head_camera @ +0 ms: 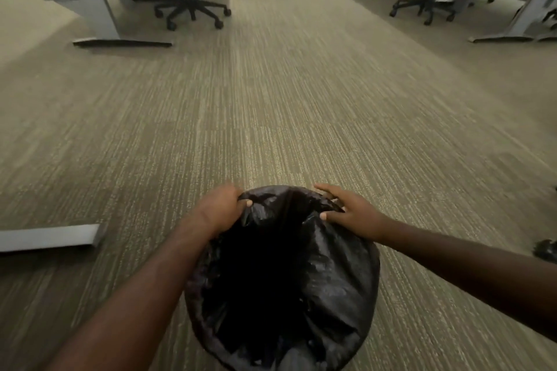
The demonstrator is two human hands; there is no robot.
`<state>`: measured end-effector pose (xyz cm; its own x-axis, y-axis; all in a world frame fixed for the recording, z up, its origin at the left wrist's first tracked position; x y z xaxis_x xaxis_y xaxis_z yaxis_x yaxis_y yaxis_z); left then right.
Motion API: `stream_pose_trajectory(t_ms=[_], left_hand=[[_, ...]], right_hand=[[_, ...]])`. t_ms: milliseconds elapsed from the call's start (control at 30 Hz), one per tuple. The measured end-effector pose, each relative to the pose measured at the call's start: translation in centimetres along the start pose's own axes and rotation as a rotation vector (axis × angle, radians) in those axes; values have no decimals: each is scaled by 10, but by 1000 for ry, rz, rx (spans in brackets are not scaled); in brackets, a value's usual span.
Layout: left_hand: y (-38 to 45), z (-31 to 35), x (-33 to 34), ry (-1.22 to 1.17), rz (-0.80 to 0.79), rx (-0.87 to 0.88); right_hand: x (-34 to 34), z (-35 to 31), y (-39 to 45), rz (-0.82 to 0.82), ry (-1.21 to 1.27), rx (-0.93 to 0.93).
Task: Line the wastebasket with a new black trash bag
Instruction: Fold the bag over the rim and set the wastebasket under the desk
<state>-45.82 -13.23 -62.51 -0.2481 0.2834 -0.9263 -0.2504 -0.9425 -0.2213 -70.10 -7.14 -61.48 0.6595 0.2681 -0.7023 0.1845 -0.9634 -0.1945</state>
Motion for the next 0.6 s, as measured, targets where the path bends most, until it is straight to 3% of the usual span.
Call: stream_pose_trajectory(t_ms=[133, 233, 433, 600], left_hand=[[-26, -47, 3, -115, 49, -183], [-44, -69, 7, -225, 79, -261], [-72, -70, -17, -527, 369, -220], [-72, -64, -20, -524, 457, -160]], right_hand=[[-21, -11, -6, 221, -131, -28], [-24, -13, -7, 286, -158, -22], [-32, 6, 5, 347, -11, 47], [-35, 26, 18, 386, 194, 136]])
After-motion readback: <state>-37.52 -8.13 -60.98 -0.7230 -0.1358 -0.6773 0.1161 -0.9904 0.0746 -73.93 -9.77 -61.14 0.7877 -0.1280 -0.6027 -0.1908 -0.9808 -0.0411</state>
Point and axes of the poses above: each hand's wrist, its own y-axis towards the middle knuckle, its own x-axis out of the palm, z = x × y, the point moved 10 cm from there along y, towards the middle knuckle
